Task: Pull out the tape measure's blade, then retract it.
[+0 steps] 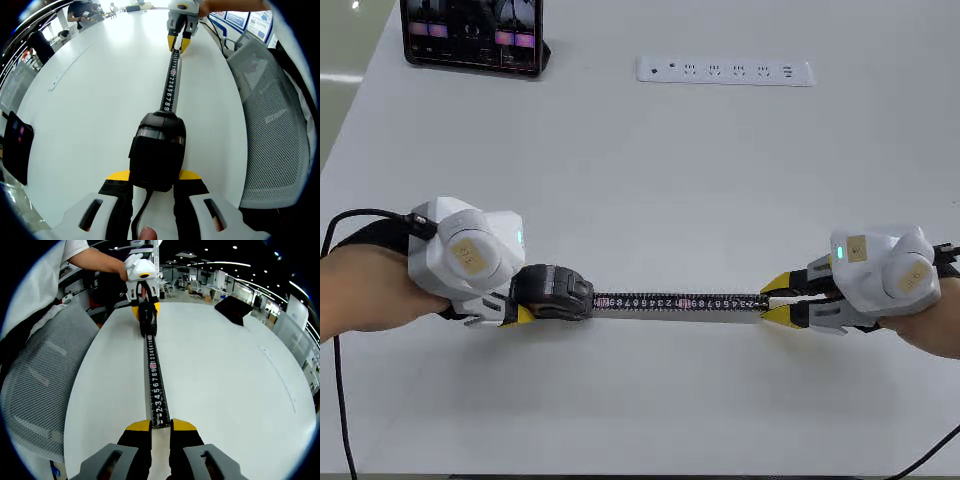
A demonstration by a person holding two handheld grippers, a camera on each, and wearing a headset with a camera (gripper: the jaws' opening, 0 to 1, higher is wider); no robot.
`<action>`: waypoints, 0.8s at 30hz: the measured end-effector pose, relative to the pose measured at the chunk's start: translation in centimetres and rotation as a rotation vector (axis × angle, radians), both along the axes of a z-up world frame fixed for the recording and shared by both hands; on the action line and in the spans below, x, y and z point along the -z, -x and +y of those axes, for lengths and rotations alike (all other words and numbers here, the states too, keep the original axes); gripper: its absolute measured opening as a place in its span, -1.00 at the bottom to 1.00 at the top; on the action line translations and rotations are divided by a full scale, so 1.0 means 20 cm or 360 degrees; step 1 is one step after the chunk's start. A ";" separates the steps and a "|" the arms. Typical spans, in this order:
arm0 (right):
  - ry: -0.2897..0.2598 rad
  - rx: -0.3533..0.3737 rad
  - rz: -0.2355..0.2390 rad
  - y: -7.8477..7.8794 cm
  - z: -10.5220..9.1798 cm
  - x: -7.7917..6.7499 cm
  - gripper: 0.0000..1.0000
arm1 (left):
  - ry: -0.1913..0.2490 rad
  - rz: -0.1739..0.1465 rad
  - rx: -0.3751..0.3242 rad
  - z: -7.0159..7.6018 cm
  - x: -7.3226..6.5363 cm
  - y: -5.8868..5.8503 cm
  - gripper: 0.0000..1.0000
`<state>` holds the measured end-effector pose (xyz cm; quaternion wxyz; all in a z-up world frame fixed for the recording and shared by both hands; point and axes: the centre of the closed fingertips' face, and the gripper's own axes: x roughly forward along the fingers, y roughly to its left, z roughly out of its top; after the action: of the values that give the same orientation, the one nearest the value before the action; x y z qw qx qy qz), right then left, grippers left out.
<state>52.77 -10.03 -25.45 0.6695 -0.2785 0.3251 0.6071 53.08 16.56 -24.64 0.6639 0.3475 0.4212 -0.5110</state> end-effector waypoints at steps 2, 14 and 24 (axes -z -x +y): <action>0.0003 0.0004 0.0001 0.00 -0.01 0.00 -0.83 | 0.0001 -0.0001 0.0000 0.00 0.00 0.00 -0.48; 0.0027 0.0017 0.0010 0.01 -0.08 0.01 -0.83 | 0.0004 -0.0002 0.0001 0.00 0.00 0.00 -0.48; 0.0049 0.0031 0.0020 0.02 -0.10 0.02 -0.83 | 0.0005 -0.0003 -0.0001 -0.01 0.00 0.00 -0.48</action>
<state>52.40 -12.13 -25.76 0.6690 -0.2818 0.3413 0.5971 53.08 16.43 -24.58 0.6650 0.3467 0.4199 -0.5111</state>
